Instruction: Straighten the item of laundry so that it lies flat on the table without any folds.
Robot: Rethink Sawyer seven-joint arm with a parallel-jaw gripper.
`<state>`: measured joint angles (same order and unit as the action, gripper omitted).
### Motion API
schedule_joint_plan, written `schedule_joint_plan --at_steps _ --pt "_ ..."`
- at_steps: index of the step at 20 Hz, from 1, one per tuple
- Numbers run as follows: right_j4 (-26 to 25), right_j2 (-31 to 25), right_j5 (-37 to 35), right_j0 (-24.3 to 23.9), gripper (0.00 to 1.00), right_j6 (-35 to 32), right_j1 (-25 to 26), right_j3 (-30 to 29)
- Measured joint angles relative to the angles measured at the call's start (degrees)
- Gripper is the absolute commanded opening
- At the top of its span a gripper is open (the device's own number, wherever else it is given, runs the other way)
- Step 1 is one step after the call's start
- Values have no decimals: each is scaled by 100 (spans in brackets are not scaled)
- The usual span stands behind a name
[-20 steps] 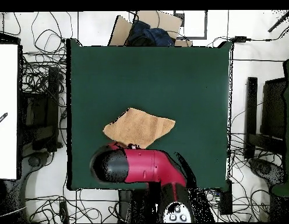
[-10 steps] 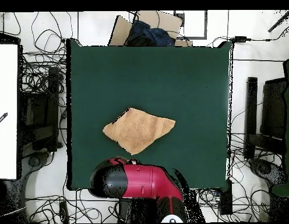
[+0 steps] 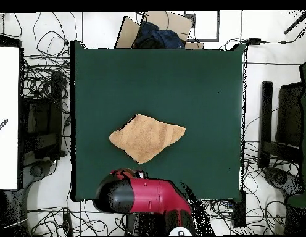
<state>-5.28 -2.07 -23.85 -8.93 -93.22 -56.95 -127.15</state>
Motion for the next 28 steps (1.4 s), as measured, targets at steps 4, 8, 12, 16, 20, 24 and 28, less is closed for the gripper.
schedule_joint_plan --at_steps 4,8,12,16,20,24,28 --pt "1 -1 135 58 100 0 115 1" --pt "1 -1 454 63 100 0 355 4" --pt "2 -2 726 74 100 0 589 21" --pt "4 -2 847 174 100 0 793 26" --pt "4 -2 847 286 100 0 825 26" --pt "2 -2 816 362 100 0 807 38" --pt "4 -7 730 410 100 0 757 65"
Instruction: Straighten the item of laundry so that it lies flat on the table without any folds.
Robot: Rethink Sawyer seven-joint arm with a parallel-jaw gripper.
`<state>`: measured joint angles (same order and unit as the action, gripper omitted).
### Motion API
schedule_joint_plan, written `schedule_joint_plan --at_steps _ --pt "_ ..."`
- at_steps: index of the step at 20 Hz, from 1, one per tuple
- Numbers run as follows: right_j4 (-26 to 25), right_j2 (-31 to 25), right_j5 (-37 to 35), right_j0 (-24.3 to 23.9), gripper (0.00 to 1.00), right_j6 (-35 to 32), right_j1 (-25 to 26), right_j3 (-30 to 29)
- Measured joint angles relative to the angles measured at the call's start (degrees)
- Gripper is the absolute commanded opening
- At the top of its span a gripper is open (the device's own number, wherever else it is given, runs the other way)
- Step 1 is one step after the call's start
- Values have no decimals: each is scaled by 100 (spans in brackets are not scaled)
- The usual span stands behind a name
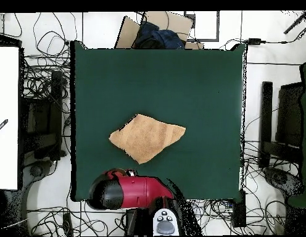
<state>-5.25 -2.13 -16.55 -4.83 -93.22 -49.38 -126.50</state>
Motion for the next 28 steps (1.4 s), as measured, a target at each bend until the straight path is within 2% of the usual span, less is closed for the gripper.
schedule_joint_plan --at_steps 7,28 --pt "-1 -115 -94 9 100 0 -29 161" --pt "-2 -376 -94 -67 100 0 744 891"
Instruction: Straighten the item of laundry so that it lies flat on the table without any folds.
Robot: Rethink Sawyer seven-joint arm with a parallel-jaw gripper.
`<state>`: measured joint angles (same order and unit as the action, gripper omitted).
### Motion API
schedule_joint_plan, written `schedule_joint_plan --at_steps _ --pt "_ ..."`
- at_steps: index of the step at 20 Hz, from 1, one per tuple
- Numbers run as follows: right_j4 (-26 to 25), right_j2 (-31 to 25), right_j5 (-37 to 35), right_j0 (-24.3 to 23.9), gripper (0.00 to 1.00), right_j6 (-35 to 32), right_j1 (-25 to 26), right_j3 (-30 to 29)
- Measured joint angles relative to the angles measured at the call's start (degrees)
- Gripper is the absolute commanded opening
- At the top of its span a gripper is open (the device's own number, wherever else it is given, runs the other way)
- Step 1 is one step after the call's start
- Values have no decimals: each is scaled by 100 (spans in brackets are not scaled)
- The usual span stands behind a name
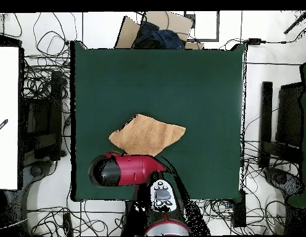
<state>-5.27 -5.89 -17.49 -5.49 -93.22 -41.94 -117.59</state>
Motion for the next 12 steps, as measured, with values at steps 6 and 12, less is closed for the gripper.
schedule_joint_plan --at_steps 6,12 --pt "0 -109 0 -28 100 0 4 65" --pt "0 -124 0 -61 100 0 5 144"
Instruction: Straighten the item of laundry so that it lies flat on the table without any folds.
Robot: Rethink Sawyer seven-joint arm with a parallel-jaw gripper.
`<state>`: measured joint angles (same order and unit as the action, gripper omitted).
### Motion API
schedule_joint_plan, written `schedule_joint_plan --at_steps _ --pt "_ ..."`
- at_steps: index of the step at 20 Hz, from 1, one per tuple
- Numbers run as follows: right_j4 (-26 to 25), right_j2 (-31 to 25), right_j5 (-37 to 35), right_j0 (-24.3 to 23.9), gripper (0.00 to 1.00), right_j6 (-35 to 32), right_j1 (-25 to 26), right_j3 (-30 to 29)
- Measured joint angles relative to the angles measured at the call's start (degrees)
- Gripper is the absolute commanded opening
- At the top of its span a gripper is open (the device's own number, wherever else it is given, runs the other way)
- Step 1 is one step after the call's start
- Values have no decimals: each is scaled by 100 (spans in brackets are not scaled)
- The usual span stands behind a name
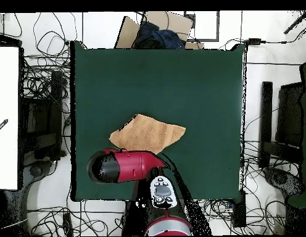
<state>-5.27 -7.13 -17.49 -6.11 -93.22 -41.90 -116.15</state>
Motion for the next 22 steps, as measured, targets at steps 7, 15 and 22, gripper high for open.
schedule_joint_plan --at_steps 7,15,22 --pt "-1 -16 0 -15 100 0 1 122" --pt "-1 -155 -15 -98 100 0 74 399" --pt "-6 -193 -24 -116 100 0 242 574"
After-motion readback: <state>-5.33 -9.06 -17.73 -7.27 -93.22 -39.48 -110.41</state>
